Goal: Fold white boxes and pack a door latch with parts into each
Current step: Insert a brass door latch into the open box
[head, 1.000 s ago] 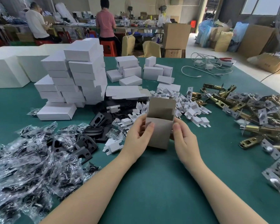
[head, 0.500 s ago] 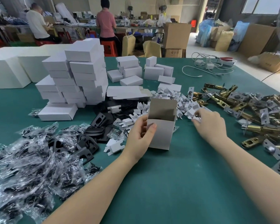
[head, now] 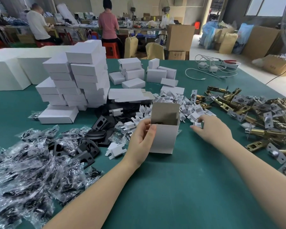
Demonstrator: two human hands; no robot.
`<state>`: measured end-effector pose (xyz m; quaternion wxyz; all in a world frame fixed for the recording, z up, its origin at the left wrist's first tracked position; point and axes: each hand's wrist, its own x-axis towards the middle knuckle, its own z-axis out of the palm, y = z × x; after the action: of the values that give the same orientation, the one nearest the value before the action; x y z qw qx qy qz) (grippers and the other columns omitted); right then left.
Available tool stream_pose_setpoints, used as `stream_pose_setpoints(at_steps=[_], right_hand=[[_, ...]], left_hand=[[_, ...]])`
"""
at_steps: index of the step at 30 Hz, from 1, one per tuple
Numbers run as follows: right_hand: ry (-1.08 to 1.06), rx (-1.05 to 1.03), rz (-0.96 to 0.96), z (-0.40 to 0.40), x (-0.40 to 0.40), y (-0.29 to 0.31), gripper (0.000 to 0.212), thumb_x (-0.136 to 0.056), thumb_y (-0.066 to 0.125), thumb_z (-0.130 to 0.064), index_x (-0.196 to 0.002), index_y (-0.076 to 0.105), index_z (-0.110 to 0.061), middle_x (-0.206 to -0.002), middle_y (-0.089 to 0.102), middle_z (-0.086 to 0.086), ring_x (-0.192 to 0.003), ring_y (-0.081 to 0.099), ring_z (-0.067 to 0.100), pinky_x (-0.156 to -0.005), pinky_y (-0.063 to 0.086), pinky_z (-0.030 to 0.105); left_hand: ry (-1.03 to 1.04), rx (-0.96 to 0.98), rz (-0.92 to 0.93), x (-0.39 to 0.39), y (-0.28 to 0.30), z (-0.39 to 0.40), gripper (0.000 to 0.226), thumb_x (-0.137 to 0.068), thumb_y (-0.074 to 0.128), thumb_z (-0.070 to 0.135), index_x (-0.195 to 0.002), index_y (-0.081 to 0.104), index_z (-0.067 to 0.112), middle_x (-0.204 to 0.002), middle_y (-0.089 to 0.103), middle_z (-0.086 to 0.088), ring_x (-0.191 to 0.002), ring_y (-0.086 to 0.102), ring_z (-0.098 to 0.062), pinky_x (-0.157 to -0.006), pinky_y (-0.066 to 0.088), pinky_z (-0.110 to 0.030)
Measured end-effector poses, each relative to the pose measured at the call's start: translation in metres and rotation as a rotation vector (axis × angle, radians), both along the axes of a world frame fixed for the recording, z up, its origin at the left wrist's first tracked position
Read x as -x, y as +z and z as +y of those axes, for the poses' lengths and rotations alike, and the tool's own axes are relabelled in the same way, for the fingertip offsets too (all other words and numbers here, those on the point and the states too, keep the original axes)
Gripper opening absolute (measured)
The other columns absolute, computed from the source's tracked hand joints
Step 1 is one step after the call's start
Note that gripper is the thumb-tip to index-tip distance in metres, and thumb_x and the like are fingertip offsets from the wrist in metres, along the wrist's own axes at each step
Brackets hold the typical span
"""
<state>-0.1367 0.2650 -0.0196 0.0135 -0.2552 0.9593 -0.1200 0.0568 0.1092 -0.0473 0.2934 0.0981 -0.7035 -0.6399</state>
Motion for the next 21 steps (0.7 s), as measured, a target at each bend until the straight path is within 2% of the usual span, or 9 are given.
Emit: stream_pose_setpoints(at_steps=[2, 3, 6, 8, 12, 15, 17, 19, 21], right_hand=[[0.035, -0.099, -0.029, -0.003, -0.003, 0.000, 0.048, -0.094, 0.053, -0.053, -0.134, 0.051, -0.028, -0.131, 0.054, 0.011, -0.117, 0.054, 0.034, -0.088, 0.050, 0.042], [0.042, -0.111, -0.027, -0.004, -0.004, 0.000, 0.047, -0.095, 0.052, -0.052, -0.135, 0.052, -0.028, -0.131, 0.056, 0.011, -0.119, 0.053, 0.034, -0.089, 0.050, 0.042], [0.002, -0.019, 0.016, -0.007, -0.003, 0.001, 0.028, -0.096, 0.056, -0.043, -0.111, 0.062, -0.021, -0.115, 0.064, 0.008, -0.098, 0.058, 0.029, -0.074, 0.048, 0.035], [-0.036, -0.017, 0.017, -0.008, -0.002, 0.000, 0.016, -0.093, 0.062, -0.033, -0.099, 0.059, -0.019, -0.109, 0.065, 0.009, -0.089, 0.054, 0.027, -0.071, 0.046, 0.033], [-0.034, -0.076, -0.048, -0.006, -0.001, 0.004, 0.023, -0.092, 0.063, -0.023, -0.114, 0.063, -0.018, -0.120, 0.062, 0.010, -0.107, 0.058, 0.029, -0.081, 0.048, 0.034], [-0.011, -0.063, -0.038, -0.004, -0.009, 0.016, 0.025, -0.092, 0.059, -0.018, -0.115, 0.068, -0.022, -0.123, 0.063, 0.007, -0.102, 0.059, 0.026, -0.080, 0.047, 0.030], [0.047, 0.170, 0.011, -0.003, -0.016, 0.026, 0.024, -0.092, 0.059, -0.018, -0.113, 0.069, -0.022, -0.113, 0.068, 0.006, -0.091, 0.063, 0.022, -0.079, 0.050, 0.028], [0.146, 0.592, 0.023, -0.004, -0.031, 0.041, 0.024, -0.091, 0.064, -0.018, -0.113, 0.066, -0.026, -0.100, 0.068, 0.000, -0.083, 0.067, 0.016, -0.071, 0.050, 0.021], [0.294, 1.002, -0.084, -0.006, -0.053, 0.056, 0.033, -0.090, 0.067, -0.011, -0.112, 0.061, -0.035, -0.094, 0.062, -0.007, -0.075, 0.068, 0.013, -0.064, 0.046, 0.014]], left_hand=[[0.005, 0.006, 0.002, 0.000, 0.000, 0.000, 0.037, -0.086, 0.048, 0.057, -0.112, 0.058, 0.033, -0.103, 0.067, 0.012, -0.095, 0.061, -0.007, -0.080, 0.049, -0.019], [0.005, 0.010, 0.003, 0.000, 0.000, 0.000, 0.036, -0.086, 0.048, 0.058, -0.111, 0.058, 0.035, -0.102, 0.067, 0.014, -0.094, 0.061, -0.006, -0.079, 0.049, -0.018], [0.003, 0.019, 0.000, -0.001, 0.001, 0.000, 0.027, -0.087, 0.048, 0.057, -0.106, 0.059, 0.043, -0.101, 0.067, 0.017, -0.093, 0.061, -0.004, -0.078, 0.049, -0.016], [0.002, 0.018, -0.004, 0.000, 0.001, 0.000, 0.022, -0.086, 0.048, 0.057, -0.103, 0.060, 0.048, -0.100, 0.067, 0.017, -0.092, 0.061, -0.005, -0.079, 0.049, -0.018], [-0.003, 0.013, -0.010, 0.000, 0.000, -0.001, 0.021, -0.086, 0.048, 0.058, -0.101, 0.060, 0.050, -0.100, 0.067, 0.013, -0.092, 0.060, -0.007, -0.080, 0.049, -0.022], [0.008, 0.019, -0.016, 0.000, 0.001, -0.001, 0.022, -0.085, 0.048, 0.059, -0.101, 0.060, 0.050, -0.101, 0.067, 0.014, -0.093, 0.061, -0.005, -0.080, 0.048, -0.018], [0.013, 0.016, -0.013, 0.001, 0.001, 0.000, 0.028, -0.086, 0.048, 0.058, -0.105, 0.060, 0.043, -0.104, 0.067, 0.011, -0.094, 0.061, -0.008, -0.081, 0.048, -0.019], [0.014, 0.020, -0.007, 0.001, 0.000, -0.001, 0.033, -0.086, 0.048, 0.057, -0.109, 0.059, 0.037, -0.107, 0.067, 0.006, -0.099, 0.062, -0.017, -0.084, 0.049, -0.024], [0.010, 0.015, -0.010, 0.001, -0.001, -0.001, 0.034, -0.087, 0.047, 0.058, -0.111, 0.059, 0.036, -0.108, 0.067, 0.006, -0.103, 0.061, -0.023, -0.087, 0.050, -0.030]])
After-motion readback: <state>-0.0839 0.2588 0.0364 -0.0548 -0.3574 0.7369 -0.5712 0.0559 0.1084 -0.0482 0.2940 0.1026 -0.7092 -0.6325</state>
